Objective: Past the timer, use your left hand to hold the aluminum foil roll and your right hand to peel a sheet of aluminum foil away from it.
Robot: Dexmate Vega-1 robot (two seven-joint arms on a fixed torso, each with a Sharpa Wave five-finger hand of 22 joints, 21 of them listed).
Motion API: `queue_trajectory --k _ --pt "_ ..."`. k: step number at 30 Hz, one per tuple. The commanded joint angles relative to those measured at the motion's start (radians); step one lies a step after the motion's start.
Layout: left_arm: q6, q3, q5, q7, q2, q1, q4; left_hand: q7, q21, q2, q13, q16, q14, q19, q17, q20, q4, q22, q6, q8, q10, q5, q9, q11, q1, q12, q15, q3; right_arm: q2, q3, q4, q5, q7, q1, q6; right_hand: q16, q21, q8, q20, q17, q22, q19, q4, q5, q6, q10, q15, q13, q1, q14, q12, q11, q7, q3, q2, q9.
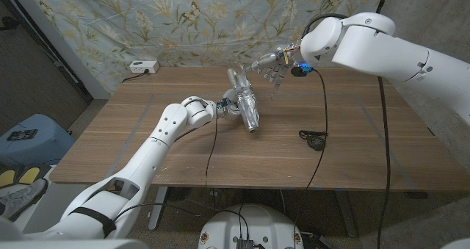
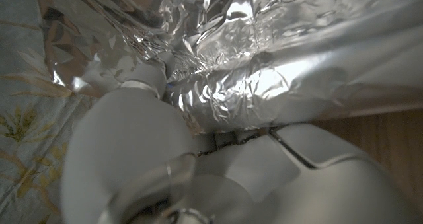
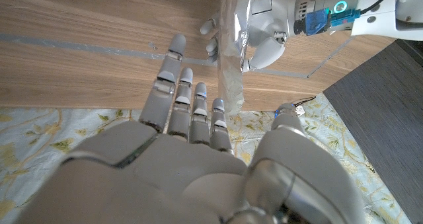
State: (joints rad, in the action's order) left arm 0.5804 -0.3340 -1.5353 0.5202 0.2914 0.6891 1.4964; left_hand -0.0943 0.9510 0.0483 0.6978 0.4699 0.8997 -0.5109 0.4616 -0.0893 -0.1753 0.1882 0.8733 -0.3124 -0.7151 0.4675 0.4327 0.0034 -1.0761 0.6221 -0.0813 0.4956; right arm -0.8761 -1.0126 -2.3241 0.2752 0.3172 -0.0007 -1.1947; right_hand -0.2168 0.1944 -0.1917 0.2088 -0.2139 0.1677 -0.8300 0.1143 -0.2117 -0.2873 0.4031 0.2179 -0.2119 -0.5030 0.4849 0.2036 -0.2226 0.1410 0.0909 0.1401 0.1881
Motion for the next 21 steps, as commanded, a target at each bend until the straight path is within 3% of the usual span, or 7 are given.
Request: queue_trajectory --k 1,13,21 --pt "-0.022 -0.02 0.029 0.107 0.011 -0.003 0.046 0.004 0.01 0.017 0.006 0.006 0.015 -0.006 0.007 -0.008 -0.001 0.004 0.018 -0.006 -0.012 0.008 0.001 -0.001 -0.032 0.003 -0.003 0.013 0.035 -0.022 0.048 -0.021 -0.025 -0.001 0.008 -0.002 -0.005 -0.001 0.003 -0.003 0.002 -0.011 0.001 -0.001 0.0 0.014 -0.001 -0.006 -0.013 0.014 0.005 0.001 0.071 0.0 -0.001 0.002" --pt "-0.041 -0.04 0.059 0.151 0.008 -0.007 0.064 0.008 0.018 0.015 0.02 0.015 0.025 -0.005 0.016 -0.011 -0.003 0.004 0.024 -0.011 -0.019 0.019 0.005 -0.007 -0.054 0.01 -0.006 0.017 0.065 -0.037 0.091 -0.051 -0.049 -0.005 0.037 -0.007 -0.003 -0.003 0.002 -0.007 0.002 -0.027 -0.001 0.001 -0.017 0.037 -0.001 -0.013 -0.025 0.038 0.008 0.001 0.071 0.001 0.002 0.003" --pt "-0.047 -0.043 0.065 0.144 0.007 -0.007 0.073 0.011 0.022 0.013 0.03 0.018 0.029 -0.005 0.021 -0.011 -0.002 0.005 0.029 -0.013 -0.02 0.024 0.005 -0.011 -0.064 0.013 -0.007 0.018 0.093 -0.051 0.128 -0.075 -0.044 -0.002 0.069 -0.021 0.001 -0.009 -0.022 -0.009 0.002 -0.047 0.006 -0.001 -0.036 0.062 -0.011 -0.015 -0.048 0.074 0.016 0.002 0.072 0.015 0.012 0.005"
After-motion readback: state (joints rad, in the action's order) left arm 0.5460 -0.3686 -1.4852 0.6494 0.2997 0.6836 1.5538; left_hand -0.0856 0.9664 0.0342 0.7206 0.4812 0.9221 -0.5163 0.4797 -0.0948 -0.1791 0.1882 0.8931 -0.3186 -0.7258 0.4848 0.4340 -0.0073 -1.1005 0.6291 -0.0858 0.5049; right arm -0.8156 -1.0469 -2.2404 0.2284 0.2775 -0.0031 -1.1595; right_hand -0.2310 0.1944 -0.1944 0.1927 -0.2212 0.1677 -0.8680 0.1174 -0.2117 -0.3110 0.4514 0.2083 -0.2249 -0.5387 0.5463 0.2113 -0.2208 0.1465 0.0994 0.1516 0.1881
